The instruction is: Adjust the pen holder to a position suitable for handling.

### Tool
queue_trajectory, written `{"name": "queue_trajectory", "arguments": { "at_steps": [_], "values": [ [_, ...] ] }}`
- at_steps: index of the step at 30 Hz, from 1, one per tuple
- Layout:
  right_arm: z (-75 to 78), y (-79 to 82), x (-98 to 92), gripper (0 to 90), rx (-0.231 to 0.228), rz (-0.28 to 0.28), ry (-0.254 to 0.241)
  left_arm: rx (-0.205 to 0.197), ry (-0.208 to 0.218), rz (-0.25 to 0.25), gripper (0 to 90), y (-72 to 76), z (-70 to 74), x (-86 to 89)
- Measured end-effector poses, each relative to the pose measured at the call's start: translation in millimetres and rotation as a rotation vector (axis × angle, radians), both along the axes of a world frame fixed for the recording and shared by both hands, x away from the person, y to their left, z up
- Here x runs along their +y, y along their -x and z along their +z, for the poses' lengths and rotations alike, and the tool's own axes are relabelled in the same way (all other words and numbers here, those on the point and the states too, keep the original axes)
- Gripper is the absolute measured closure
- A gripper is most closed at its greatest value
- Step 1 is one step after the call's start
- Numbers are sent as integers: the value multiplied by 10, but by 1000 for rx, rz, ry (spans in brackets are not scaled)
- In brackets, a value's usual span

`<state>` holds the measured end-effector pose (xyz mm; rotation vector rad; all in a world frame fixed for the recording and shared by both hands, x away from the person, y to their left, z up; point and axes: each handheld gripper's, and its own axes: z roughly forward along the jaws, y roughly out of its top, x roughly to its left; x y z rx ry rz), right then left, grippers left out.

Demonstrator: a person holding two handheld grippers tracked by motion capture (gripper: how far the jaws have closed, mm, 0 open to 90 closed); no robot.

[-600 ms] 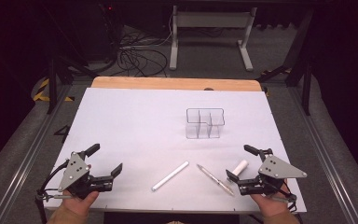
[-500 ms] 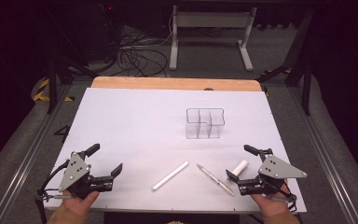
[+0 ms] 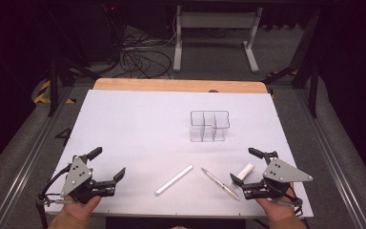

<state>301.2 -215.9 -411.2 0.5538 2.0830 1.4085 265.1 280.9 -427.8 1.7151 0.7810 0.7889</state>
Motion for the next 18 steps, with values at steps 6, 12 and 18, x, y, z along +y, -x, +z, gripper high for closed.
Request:
{"name": "queue_trajectory", "arguments": {
  "at_steps": [6, 12, 18],
  "values": [
    [25, -17, 45, 58, 20, 2, 11, 5, 0, 1, 60, 0, 0, -7],
    [75, -58, 95, 58, 28, 7, 33, -1, -5, -7, 61, 7, 1, -13],
    [149, -150, 168, 58, 41, 17, 51, -1, -8, -1, 63, 3, 0, -13]
  ]
}}
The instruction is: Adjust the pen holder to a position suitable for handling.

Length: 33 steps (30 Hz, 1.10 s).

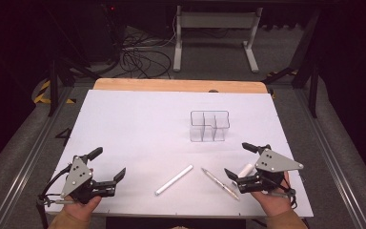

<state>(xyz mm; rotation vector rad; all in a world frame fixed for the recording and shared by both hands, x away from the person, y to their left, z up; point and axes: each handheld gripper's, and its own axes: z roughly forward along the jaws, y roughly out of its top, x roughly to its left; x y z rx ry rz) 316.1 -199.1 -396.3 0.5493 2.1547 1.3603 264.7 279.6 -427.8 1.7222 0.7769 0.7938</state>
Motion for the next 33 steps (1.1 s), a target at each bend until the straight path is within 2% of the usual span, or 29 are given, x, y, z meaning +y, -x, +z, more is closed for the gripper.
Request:
{"name": "queue_trajectory", "arguments": {
  "at_steps": [11, 27, 33],
  "values": [
    [104, -133, 102, 58, 3, 11, 16, 1, -2, 3, 64, 0, 1, -1],
    [182, -221, 179, 58, 6, 38, 31, 10, -1, 8, 67, -7, -3, 1],
    [232, -268, 201, 162, 52, 65, 67, 7, -4, 9, 67, -7, -4, -5]
  ]
}}
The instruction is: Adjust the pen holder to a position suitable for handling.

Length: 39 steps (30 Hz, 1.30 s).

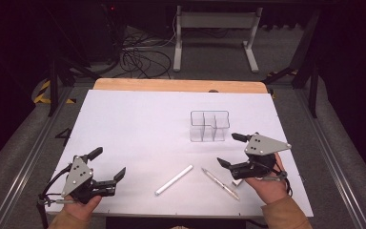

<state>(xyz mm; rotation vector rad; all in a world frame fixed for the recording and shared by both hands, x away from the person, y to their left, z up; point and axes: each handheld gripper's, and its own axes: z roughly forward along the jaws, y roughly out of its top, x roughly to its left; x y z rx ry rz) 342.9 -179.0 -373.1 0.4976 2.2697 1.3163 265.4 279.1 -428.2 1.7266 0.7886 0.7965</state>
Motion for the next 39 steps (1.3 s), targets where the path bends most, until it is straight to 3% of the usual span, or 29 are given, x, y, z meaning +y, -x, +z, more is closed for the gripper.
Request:
{"name": "queue_trajectory", "arguments": {
  "at_steps": [7, 17, 23, 39],
  "values": [
    [104, -198, 61, 235, 67, 9, 34, 2, 0, 1, 67, -3, -1, 7],
    [128, -431, 185, 272, 103, 18, 105, 5, 1, 1, 68, -3, -1, 5],
    [132, -521, 245, 286, 92, 24, 151, 7, 2, 7, 68, -6, -2, 11],
    [117, -725, 278, 312, 105, 16, 182, 12, 3, 7, 68, -11, -11, 4]
  ]
}}
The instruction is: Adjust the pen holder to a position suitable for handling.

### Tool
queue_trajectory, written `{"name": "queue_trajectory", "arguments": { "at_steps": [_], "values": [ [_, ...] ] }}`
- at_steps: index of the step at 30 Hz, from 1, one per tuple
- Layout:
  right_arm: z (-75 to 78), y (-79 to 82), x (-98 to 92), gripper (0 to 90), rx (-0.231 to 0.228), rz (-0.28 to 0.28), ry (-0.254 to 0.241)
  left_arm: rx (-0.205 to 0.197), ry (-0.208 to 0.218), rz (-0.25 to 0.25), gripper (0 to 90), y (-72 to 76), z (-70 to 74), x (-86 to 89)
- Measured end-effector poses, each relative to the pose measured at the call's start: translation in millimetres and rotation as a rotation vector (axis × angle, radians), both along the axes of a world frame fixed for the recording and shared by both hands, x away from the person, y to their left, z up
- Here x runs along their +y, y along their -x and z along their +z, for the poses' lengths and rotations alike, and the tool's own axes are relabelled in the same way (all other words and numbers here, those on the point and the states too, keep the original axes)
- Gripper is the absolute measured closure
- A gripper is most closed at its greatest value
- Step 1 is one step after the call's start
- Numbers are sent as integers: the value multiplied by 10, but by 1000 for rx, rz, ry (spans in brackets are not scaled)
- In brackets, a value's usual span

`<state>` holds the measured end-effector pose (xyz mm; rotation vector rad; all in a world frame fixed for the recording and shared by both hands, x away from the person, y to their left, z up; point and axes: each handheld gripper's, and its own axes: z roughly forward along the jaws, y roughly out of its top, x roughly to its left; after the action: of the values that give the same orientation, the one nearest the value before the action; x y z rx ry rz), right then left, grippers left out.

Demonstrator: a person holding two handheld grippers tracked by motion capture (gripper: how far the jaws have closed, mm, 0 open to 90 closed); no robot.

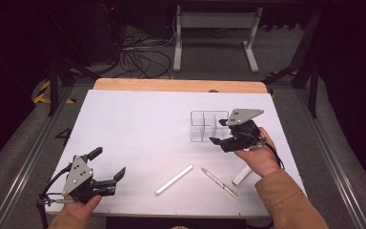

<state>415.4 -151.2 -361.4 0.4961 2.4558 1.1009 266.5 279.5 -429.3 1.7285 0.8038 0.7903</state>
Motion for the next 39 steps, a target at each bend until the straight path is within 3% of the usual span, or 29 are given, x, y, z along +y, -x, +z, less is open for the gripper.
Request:
{"name": "queue_trajectory", "arguments": {
  "at_steps": [5, 15, 20, 26, 39],
  "values": [
    [-4, -79, 27, 335, 4, 1, 22, 0, -1, -1, 68, 1, 1, -1],
    [-22, -191, 29, 397, 30, 12, 10, -1, 0, 2, 68, -3, -2, 0],
    [-124, -301, 76, 459, 31, 29, 84, 3, -1, 1, 68, -10, -7, 0],
    [-205, -406, 133, 489, 39, 27, 135, 2, -7, 2, 68, -13, -11, 2],
    [-306, -593, 259, 545, 97, 25, 162, 7, -7, 1, 68, -15, -19, -2]
  ]
}}
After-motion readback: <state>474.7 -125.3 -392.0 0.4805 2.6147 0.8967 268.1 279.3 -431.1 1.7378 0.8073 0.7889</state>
